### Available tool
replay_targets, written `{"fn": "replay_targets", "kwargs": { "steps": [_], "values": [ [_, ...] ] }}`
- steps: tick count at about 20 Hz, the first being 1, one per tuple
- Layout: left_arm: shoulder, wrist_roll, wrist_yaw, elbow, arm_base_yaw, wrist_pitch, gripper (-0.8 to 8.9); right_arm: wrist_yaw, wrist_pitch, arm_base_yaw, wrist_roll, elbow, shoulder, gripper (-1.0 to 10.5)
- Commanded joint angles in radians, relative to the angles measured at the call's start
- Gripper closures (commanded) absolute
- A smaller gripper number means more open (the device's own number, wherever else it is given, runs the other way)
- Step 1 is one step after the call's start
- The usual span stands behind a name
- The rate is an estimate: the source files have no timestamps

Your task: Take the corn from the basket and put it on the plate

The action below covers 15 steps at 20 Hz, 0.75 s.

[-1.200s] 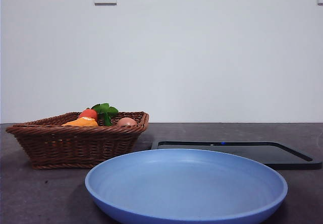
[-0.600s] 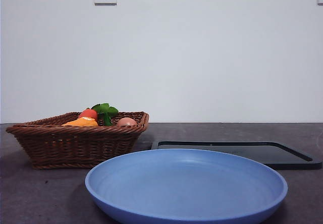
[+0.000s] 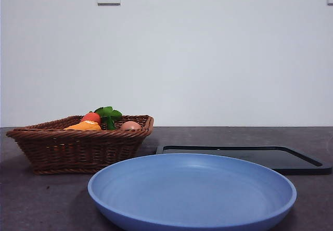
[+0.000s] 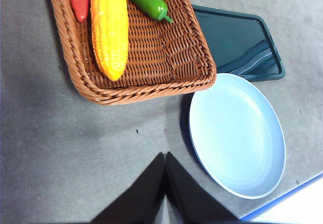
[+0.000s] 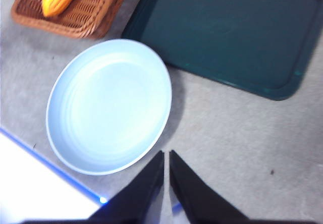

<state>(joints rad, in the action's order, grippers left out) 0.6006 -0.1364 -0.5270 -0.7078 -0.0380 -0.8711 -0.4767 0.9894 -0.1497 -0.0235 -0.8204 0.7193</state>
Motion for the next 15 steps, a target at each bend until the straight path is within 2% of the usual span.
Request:
{"fn": "replay_targets", "kwargs": {
  "steps": [1,2,5,6,11,15],
  "values": [
    [0.005,0.02,-0.004,-0.017,-0.002,0.007,7.83,-0.003,-0.009,-0.008,-0.013,-0.018,0.013,9.4],
    [0.005,0.021,-0.004,-0.017,-0.002,0.007,7.32,-0.003,-0.011,-0.008,-0.013,-0.018,0.013,9.1],
    [0.007,0.02,-0.004,-0.017,-0.002,0.007,4.99,-0.003,-0.019,-0.008,0.012,-0.018,0.019,6.7],
    [0.008,0.02,-0.004,-0.017,-0.002,0.007,4.5,-0.003,-0.02,-0.008,0.017,-0.018,0.023,6.4],
    [0.008,0.019,-0.004,-0.017,-0.003,0.012,4.49,-0.023,-0.055,-0.029,0.046,-0.018,0.097,6.4],
    [0.008,0.019,-0.004,-0.017,-0.003,0.012,4.49,-0.027,-0.135,-0.09,0.077,-0.018,0.216,6.4]
  ]
}}
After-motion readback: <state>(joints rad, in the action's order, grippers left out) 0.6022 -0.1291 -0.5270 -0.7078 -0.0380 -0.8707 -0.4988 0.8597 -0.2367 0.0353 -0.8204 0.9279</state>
